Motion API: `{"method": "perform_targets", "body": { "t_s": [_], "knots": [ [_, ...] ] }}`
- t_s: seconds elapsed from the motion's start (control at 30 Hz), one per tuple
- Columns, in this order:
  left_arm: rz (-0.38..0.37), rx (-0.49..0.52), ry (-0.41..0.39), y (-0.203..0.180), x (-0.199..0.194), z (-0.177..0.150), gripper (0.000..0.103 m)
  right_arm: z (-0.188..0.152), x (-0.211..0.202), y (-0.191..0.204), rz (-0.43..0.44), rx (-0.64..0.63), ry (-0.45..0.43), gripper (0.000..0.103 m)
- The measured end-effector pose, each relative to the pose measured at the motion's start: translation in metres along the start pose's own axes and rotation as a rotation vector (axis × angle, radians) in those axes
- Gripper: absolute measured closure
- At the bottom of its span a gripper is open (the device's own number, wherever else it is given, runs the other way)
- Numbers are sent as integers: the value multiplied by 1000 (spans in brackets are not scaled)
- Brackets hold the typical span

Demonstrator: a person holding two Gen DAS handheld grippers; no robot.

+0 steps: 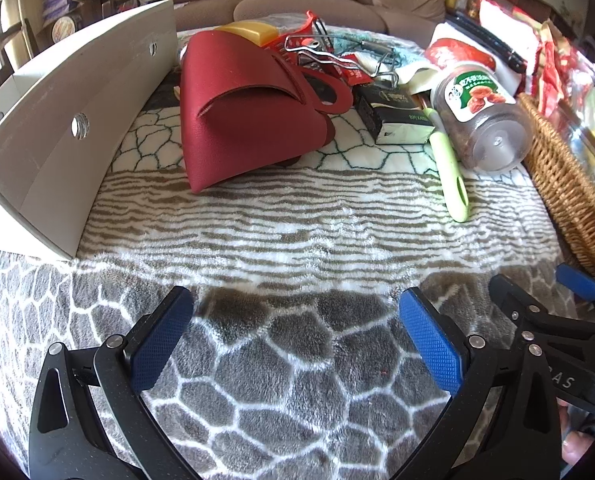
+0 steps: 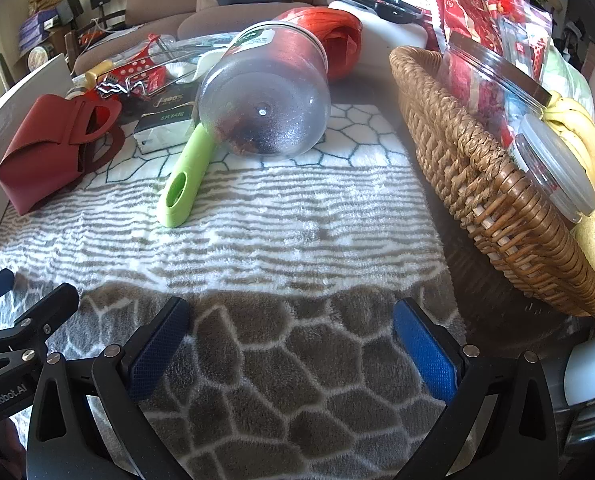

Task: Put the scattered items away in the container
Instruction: 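Move the left tool toward the red felt handbag beside the white box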

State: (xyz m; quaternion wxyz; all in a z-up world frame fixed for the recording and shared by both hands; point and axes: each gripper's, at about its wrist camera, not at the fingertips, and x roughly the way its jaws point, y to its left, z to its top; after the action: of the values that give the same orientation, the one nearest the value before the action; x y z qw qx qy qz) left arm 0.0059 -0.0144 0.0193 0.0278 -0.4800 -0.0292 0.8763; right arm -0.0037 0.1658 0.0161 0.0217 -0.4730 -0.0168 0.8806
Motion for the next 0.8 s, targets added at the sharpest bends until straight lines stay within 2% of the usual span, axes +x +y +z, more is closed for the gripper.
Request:
{"method": "perform_targets", "body": {
  "t_s": [0.2,0.33,0.53,0.8],
  "knots": [
    [-24,45,-74,18,-45,16,0,11,-23,24,-17,-45,-37,0],
    [-12,45,-152,44,-88,38,0,30,-49,36,27,15,-53,0],
    [32,42,-246,90,-149,65,0,56,-112,63,51,16,-128,0],
    [80,-2,-302,151,-205,70,0,80,-188,115,126,-35,-216,0]
  ]
}}
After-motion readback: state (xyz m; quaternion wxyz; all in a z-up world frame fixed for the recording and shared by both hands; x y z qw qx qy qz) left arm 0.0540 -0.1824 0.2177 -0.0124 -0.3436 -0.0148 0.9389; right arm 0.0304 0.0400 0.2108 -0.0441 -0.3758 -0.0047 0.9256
